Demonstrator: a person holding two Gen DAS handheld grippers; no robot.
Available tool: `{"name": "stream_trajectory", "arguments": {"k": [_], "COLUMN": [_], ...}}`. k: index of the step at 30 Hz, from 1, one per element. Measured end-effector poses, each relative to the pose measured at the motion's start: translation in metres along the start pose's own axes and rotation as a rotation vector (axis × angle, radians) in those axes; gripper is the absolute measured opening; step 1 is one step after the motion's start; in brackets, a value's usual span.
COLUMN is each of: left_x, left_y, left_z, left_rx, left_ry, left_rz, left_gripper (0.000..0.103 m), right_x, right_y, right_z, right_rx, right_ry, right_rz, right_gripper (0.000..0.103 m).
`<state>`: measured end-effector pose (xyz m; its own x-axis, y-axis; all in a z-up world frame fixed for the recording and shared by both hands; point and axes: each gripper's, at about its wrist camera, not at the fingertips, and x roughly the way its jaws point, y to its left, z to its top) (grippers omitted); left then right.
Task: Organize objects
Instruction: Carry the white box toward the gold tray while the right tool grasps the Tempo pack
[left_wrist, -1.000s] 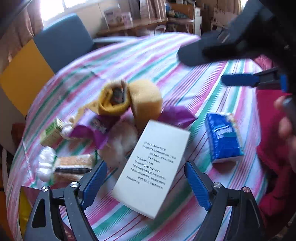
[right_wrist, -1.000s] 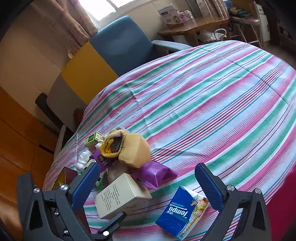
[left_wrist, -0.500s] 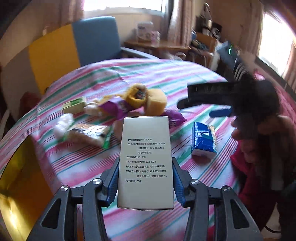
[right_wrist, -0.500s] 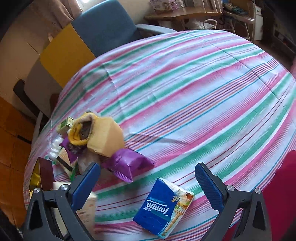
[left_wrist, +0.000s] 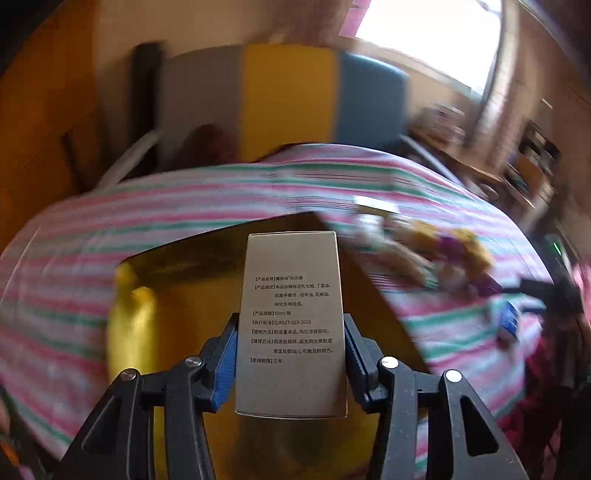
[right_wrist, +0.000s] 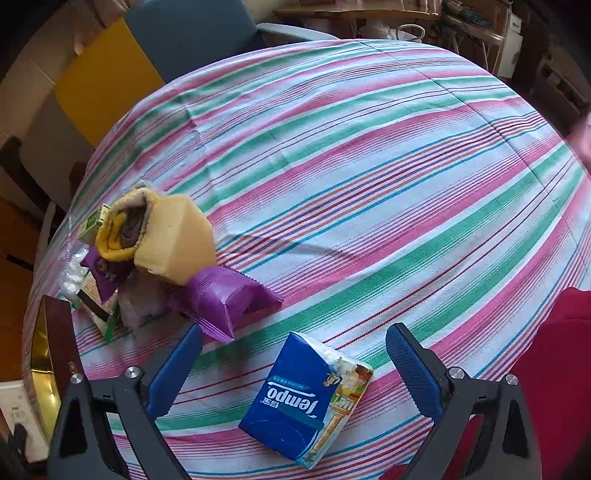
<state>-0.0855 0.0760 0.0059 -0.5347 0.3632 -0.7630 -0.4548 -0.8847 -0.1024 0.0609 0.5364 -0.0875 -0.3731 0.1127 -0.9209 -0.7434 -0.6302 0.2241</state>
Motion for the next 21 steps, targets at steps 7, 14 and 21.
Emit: {"name": "stream_trajectory", "arguments": {"k": [7, 14, 21], "left_x": [0.020, 0.071, 0.110], "left_y": [0.080, 0.104, 0.114], "left_z": [0.003, 0.011, 0.017], "left_rx": [-0.164, -0.180, -0.185], "left_ry": [0.023, 0.093, 0.126], "left_rz": [0.085, 0.170, 0.240], "left_gripper": [0.051, 0.051, 0.051], "right_x": [-0.004, -0.001, 0.004], "right_y": [0.006, 0.015, 0.021], "right_z": [-0.014, -0.034, -0.048], "right_rx": [-0.029, -0.069, -0.139], "right_ry": [0.035, 0.069, 0.082], "right_rz": [-0.082, -0.157, -0.196], "right_gripper": [0.100, 0.092, 0.054]}}
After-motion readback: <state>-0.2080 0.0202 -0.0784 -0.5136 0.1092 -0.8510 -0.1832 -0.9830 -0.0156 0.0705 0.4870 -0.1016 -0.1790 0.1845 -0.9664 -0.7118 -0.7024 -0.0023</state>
